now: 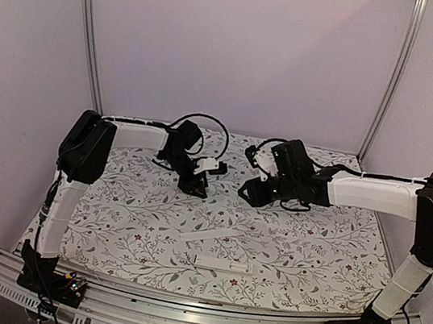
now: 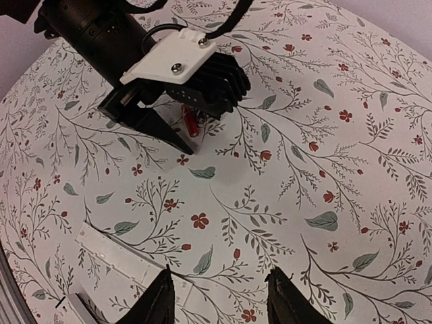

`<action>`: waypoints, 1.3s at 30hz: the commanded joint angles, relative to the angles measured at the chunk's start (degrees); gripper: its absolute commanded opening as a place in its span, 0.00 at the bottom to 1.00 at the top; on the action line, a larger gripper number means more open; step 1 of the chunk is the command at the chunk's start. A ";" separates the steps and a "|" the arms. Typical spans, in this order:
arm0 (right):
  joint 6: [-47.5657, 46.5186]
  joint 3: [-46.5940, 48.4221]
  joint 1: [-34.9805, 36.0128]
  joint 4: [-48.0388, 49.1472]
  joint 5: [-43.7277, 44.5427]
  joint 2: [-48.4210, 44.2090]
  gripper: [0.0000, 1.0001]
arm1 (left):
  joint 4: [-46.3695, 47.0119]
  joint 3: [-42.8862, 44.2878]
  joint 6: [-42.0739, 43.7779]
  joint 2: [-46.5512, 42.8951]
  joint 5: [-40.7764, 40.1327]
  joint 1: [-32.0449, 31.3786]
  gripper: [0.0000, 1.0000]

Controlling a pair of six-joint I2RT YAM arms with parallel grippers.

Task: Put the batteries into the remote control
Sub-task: Pick up the battery from the center of the board.

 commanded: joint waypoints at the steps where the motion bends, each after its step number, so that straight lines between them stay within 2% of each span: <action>1: -0.09 -0.82 -0.13 -1.08 1.02 -2.30 0.46 | -3.14 -6.27 -2.84 -0.40 -5.03 -0.15 0.53; 7: 0.18 -1.17 -0.13 -1.38 1.32 -2.88 0.46 | -2.41 -5.60 -3.35 -1.46 -4.78 2.10 0.60; 13: 0.45 -1.85 -0.13 -1.41 1.81 -3.83 0.46 | -3.72 -6.44 -3.03 -1.97 -6.66 4.17 0.72; 17: 0.20 -1.88 -0.13 -1.45 1.93 -3.92 0.46 | -4.24 -8.41 -2.98 -3.94 -4.89 5.13 0.76; 24: 0.34 -1.89 -0.13 -1.62 1.90 -3.83 0.46 | -4.18 -8.01 -2.78 -5.91 0.33 5.85 0.79; 32: 0.30 -3.19 -0.12 -1.88 1.94 -4.66 0.46 | -3.90 -8.93 -3.52 -8.33 -0.52 6.83 0.78; 36: 0.27 -3.60 -0.13 -2.00 2.67 -5.19 0.46 | -4.04 -12.71 1.97 -11.76 4.38 6.88 0.75; 39: 0.28 -4.11 -0.13 -1.84 2.71 -6.17 0.46 | -2.03 -15.04 3.60 -12.51 4.23 6.82 0.72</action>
